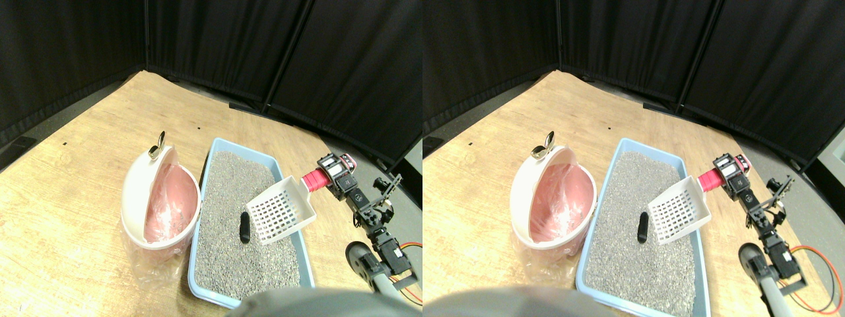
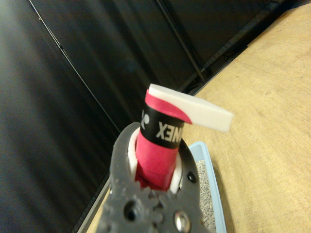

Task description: Scoop (unimanual)

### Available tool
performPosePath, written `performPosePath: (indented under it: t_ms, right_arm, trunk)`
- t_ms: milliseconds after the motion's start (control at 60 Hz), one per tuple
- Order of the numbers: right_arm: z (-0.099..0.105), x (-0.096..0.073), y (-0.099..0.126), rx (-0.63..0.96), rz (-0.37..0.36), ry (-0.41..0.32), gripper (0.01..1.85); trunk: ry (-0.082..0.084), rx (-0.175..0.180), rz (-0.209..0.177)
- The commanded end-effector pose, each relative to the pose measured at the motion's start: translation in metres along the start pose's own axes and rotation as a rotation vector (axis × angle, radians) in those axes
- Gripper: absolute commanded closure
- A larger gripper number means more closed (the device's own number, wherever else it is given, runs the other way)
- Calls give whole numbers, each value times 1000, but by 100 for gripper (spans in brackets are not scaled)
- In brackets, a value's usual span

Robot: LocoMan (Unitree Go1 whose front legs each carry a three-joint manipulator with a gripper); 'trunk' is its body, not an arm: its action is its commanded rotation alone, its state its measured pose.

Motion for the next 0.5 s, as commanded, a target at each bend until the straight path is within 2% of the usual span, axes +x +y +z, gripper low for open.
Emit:
performPosePath:
  t_ms: [17,33,133,200,233,317,350,400,467,500]
  right_arm:
    - [9,2,11,-55,32,-34,174]
    - [9,3,14,-59,60,-38,174]
    - [13,0,24,-21,45,32,174]
    - [14,-1,30,-4,46,49,174]
    - [9,1,32,15,58,32,174]
    - [8,2,37,22,47,59,174]
    - [5,3,40,2,55,64,171]
    - [3,5,46,-2,84,54,174]
    - [4,6,50,3,77,72,174]
    - [3,6,57,-8,103,77,174]
  trunk:
    - [24,-28,12]
    - [24,-29,13]
    - [26,-37,17]
    - [27,-43,22]
    - [28,-47,24]
    - [32,-54,31]
    - [35,-57,32]
    - [38,-61,35]
    - [39,-65,41]
    - [41,-70,44]
